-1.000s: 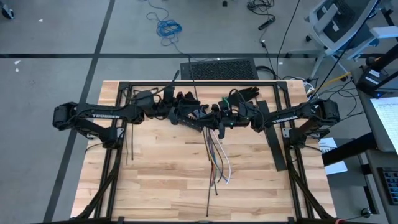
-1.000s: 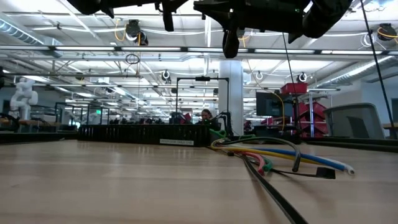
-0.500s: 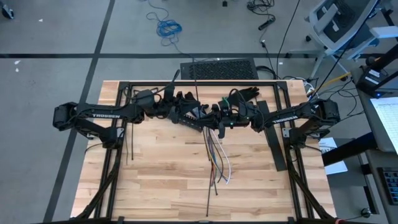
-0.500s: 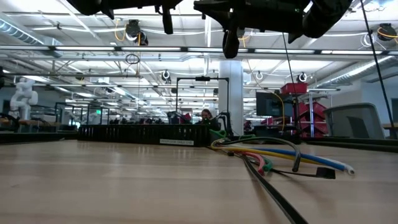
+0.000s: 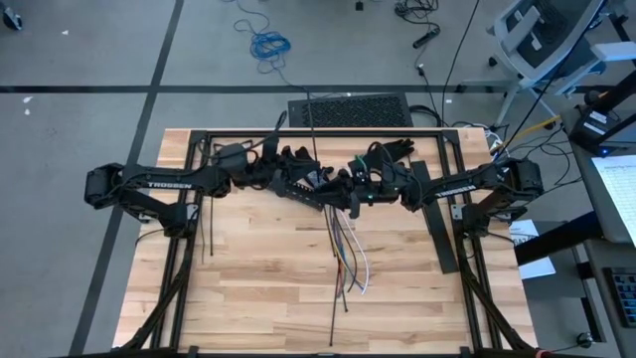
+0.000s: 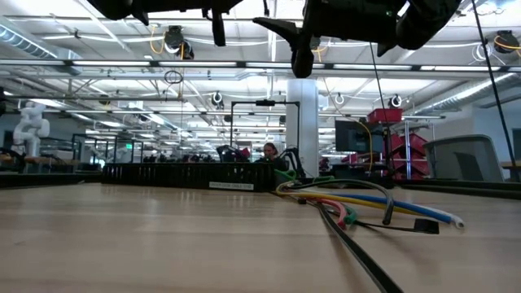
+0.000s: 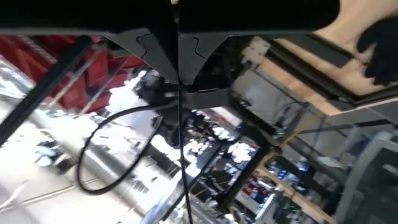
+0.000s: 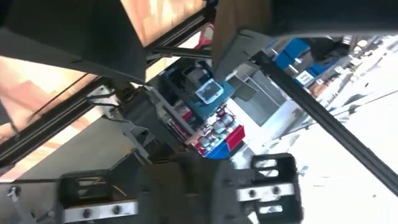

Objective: Ziptie cables
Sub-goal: Insert the black zip tie into the lock head

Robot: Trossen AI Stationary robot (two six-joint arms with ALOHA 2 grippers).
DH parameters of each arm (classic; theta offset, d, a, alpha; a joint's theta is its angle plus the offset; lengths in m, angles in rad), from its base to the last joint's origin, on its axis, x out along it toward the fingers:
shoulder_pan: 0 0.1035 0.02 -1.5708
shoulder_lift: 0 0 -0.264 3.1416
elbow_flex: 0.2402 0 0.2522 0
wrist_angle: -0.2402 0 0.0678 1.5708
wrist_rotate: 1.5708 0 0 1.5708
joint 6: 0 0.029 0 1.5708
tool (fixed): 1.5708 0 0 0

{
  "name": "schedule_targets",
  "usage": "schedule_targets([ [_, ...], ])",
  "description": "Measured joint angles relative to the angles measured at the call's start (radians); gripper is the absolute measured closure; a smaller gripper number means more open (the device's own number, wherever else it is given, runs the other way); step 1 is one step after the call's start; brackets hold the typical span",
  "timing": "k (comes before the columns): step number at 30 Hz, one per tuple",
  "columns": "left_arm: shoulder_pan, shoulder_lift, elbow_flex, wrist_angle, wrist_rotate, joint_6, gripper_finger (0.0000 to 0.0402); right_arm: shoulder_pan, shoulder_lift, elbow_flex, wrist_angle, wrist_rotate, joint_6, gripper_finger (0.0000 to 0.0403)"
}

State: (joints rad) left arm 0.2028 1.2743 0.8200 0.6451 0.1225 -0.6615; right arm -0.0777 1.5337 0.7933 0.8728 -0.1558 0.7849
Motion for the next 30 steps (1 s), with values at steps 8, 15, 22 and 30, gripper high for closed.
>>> schedule_targets([
  [8,0.021,0.0,0.0,-0.052,-0.009,0.042,0.0402,0.035,-0.006,0.0,0.033,-0.005,-0.119,0.0189],
  [15,0.04,-0.07,-0.001,-0.12,0.076,0.062,0.0402,0.02,-0.006,0.0,-0.028,-0.008,-0.196,0.0188],
  [22,0.046,-0.213,-0.001,-0.277,0.071,0.114,0.0402,-0.011,-0.007,-0.001,-0.098,-0.007,-0.243,0.0188],
  [30,0.045,-0.262,-0.001,-0.428,0.291,0.025,0.0401,-0.035,-0.007,-0.001,-0.166,-0.007,-0.316,0.0188],
])
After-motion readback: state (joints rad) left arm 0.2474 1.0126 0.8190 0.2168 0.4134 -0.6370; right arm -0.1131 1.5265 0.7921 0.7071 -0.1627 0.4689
